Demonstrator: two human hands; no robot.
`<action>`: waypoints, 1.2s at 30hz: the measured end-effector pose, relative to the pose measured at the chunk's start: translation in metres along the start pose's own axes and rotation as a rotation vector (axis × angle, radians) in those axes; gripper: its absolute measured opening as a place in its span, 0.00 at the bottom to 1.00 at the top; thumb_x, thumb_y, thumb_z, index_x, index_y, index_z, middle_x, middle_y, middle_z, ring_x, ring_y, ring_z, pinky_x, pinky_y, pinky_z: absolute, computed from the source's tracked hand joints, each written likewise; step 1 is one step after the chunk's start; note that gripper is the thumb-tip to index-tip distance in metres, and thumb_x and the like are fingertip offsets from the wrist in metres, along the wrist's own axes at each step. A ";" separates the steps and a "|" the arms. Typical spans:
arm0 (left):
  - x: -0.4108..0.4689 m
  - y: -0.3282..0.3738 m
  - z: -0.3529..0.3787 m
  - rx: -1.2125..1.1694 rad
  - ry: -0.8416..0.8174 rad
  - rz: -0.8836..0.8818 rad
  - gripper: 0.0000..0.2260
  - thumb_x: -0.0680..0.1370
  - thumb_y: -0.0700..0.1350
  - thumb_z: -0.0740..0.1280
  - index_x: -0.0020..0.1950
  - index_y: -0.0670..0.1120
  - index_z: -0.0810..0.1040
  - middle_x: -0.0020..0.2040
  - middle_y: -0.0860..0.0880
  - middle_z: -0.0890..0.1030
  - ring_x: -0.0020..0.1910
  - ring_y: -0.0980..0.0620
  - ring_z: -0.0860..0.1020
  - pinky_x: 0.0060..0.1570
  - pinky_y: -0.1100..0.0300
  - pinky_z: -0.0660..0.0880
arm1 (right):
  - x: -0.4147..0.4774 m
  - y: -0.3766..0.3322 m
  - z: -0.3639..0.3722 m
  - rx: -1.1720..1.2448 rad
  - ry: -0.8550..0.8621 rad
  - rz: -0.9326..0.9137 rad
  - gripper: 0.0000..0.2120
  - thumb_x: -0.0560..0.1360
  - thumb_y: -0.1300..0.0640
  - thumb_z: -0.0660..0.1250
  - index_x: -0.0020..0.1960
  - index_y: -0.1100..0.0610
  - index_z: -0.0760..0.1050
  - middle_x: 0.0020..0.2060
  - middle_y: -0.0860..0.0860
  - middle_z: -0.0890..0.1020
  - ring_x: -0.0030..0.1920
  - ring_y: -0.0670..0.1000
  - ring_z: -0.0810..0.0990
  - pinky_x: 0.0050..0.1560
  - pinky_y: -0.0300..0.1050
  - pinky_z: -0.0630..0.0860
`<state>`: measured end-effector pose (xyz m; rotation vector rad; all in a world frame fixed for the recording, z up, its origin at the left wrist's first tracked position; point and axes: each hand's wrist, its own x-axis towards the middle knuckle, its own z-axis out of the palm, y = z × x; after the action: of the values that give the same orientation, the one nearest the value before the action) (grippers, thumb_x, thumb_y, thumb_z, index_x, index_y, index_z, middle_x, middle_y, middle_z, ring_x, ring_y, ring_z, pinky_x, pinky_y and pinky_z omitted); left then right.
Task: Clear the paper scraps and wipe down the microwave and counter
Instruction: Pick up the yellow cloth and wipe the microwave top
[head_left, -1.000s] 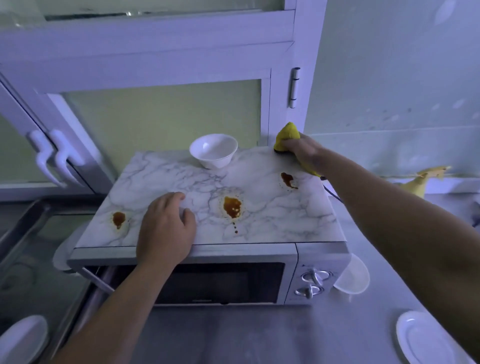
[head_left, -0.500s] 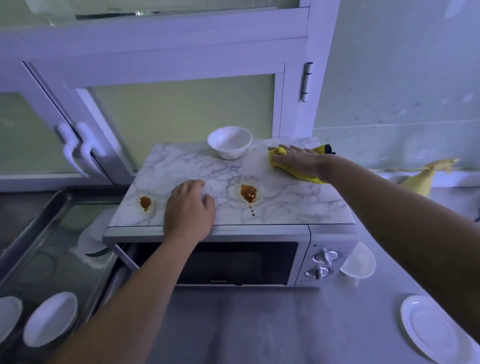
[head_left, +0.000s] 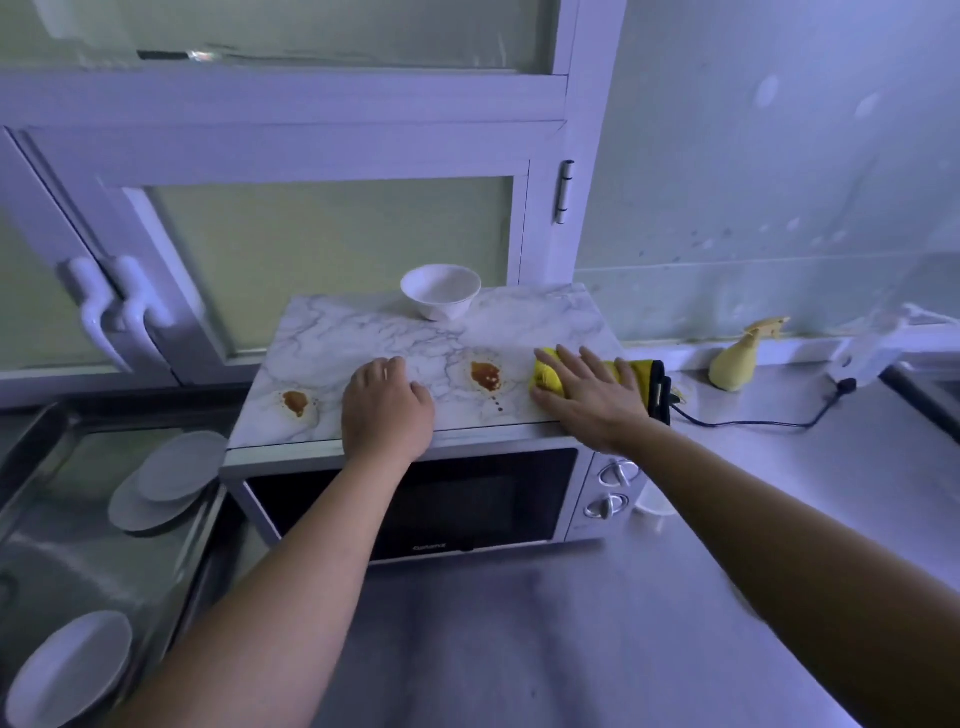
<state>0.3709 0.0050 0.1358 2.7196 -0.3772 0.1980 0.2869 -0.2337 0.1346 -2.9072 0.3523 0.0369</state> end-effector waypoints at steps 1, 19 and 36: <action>0.000 0.001 -0.001 0.005 0.000 0.007 0.20 0.82 0.47 0.54 0.71 0.41 0.68 0.70 0.43 0.72 0.69 0.44 0.67 0.69 0.51 0.64 | -0.007 -0.003 0.002 -0.001 0.020 0.027 0.31 0.78 0.30 0.44 0.79 0.35 0.45 0.81 0.42 0.48 0.81 0.49 0.42 0.75 0.62 0.35; 0.004 0.000 0.008 0.063 0.034 0.021 0.19 0.81 0.48 0.53 0.70 0.44 0.69 0.67 0.44 0.73 0.67 0.44 0.68 0.68 0.48 0.67 | 0.087 0.002 -0.031 0.731 0.086 0.156 0.26 0.69 0.41 0.74 0.67 0.43 0.77 0.72 0.54 0.72 0.68 0.57 0.73 0.70 0.55 0.70; 0.004 -0.004 0.016 0.023 0.093 0.002 0.19 0.81 0.48 0.55 0.71 0.46 0.71 0.70 0.47 0.72 0.72 0.47 0.65 0.72 0.50 0.64 | 0.183 0.014 -0.039 0.092 0.067 -0.076 0.19 0.80 0.37 0.56 0.70 0.35 0.71 0.69 0.45 0.77 0.66 0.55 0.75 0.54 0.46 0.69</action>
<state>0.3777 0.0016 0.1206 2.7208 -0.3533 0.3296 0.4615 -0.2981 0.1607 -2.8326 0.2467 -0.0868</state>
